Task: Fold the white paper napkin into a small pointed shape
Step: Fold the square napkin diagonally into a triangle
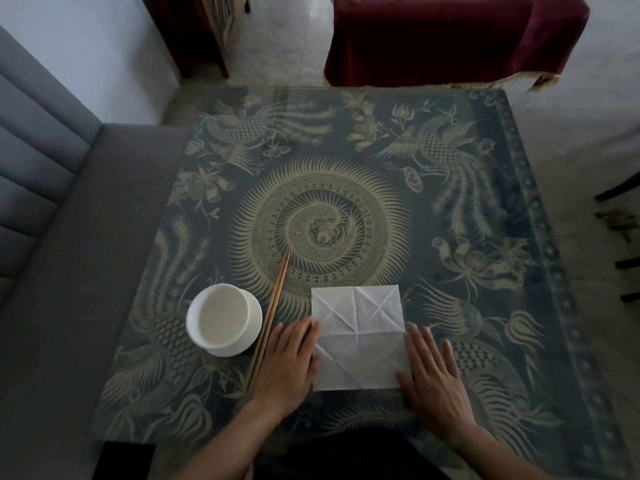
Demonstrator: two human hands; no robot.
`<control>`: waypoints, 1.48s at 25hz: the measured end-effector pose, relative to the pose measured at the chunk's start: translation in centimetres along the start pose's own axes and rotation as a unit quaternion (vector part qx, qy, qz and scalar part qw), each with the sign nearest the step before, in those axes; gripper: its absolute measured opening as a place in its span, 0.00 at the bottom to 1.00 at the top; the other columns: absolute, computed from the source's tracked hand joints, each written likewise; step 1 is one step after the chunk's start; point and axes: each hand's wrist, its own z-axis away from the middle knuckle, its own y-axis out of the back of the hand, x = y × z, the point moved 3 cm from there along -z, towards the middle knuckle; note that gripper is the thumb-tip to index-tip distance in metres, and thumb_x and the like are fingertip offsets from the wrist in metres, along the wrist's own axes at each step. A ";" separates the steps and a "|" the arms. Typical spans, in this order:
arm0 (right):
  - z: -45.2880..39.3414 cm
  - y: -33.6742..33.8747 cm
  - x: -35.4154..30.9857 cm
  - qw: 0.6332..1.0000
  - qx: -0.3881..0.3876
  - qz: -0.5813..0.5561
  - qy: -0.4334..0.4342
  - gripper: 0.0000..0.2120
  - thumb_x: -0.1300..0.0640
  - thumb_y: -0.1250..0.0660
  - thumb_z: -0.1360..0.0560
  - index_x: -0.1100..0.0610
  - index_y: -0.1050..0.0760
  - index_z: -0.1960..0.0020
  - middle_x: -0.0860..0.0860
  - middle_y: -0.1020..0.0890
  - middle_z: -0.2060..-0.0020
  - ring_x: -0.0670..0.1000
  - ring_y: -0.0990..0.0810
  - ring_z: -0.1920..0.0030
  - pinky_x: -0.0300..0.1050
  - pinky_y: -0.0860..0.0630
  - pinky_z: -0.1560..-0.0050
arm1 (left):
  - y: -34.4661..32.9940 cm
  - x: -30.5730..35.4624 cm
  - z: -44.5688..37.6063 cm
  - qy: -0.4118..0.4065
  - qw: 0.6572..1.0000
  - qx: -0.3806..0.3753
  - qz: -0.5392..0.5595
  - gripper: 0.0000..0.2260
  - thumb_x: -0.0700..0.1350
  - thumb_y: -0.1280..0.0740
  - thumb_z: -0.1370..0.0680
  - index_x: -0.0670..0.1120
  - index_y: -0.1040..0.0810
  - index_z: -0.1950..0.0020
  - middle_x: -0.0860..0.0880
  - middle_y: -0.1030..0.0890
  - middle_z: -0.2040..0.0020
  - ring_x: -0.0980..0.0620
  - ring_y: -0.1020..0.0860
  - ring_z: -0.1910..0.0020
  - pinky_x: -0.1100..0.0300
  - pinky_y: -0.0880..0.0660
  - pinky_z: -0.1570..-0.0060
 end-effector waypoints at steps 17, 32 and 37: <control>-2.9 -0.7 -6.1 0.963 -0.127 0.074 0.224 0.31 0.38 0.43 0.22 0.47 0.41 0.23 0.51 0.40 0.23 0.57 0.44 0.24 0.66 0.39 0.30 | 2.0 9.1 -20.5 -0.133 0.984 -0.109 -0.049 0.12 0.47 0.34 0.20 0.49 0.24 0.36 0.47 0.26 0.42 0.46 0.27 0.43 0.49 0.29 0.43; -2.8 -1.7 -6.1 0.964 -0.123 0.057 0.230 0.33 0.39 0.42 0.23 0.48 0.45 0.22 0.51 0.46 0.21 0.58 0.52 0.22 0.69 0.45 0.28 | 2.0 9.5 -20.2 -0.049 0.976 -0.203 0.064 0.17 0.37 0.37 0.22 0.50 0.31 0.35 0.48 0.22 0.42 0.45 0.21 0.50 0.48 0.28 0.47; -2.9 -1.8 -6.0 0.963 -0.126 0.054 0.231 0.33 0.39 0.43 0.23 0.48 0.47 0.21 0.51 0.47 0.21 0.58 0.52 0.22 0.69 0.44 0.29 | 2.0 9.2 -20.2 -0.040 0.980 -0.190 0.048 0.11 0.44 0.34 0.24 0.53 0.25 0.42 0.53 0.19 0.50 0.49 0.28 0.43 0.47 0.35 0.40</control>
